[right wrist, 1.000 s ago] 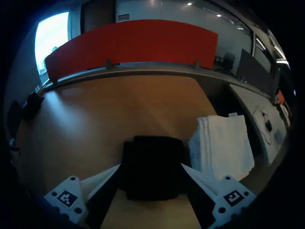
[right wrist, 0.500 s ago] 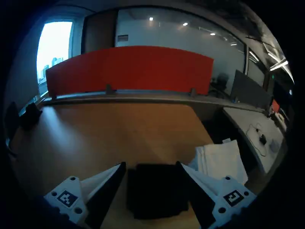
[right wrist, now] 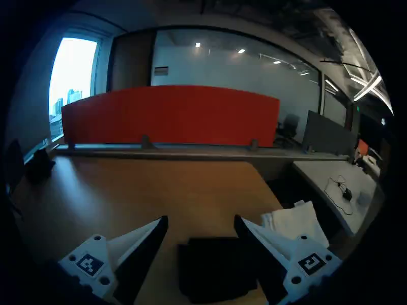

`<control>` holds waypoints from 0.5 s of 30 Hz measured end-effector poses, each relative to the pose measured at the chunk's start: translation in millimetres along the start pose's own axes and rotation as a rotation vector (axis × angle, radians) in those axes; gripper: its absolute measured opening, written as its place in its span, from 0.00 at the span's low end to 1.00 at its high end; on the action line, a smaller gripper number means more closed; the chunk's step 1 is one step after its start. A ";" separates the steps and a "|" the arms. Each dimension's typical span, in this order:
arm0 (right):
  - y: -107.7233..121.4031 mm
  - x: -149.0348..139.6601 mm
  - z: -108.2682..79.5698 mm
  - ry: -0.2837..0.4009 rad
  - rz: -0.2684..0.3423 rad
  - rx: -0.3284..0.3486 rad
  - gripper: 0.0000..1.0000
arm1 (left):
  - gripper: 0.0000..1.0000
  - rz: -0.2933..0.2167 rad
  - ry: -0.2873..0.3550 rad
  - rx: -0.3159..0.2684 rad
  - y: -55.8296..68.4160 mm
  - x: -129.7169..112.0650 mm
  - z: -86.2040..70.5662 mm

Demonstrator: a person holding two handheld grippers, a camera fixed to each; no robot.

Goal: Fold towel

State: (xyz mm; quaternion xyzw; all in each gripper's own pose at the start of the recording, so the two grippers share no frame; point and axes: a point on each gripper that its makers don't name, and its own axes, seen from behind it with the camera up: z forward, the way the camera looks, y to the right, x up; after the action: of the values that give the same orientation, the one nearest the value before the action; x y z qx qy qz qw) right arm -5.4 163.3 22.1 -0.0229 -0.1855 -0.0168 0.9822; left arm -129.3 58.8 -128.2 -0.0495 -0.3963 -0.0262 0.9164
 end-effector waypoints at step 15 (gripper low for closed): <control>-16.5 54.3 -21.5 0.202 0.060 0.005 1.00 | 1.00 -0.016 0.130 0.000 1.7 43.1 2.1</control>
State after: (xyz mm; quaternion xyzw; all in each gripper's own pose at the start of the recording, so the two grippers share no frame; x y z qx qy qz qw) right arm 52.3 144.4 22.6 -0.0240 -0.0846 0.0110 0.9961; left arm -101.2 60.4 -95.5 -0.0443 -0.3362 -0.0369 0.9400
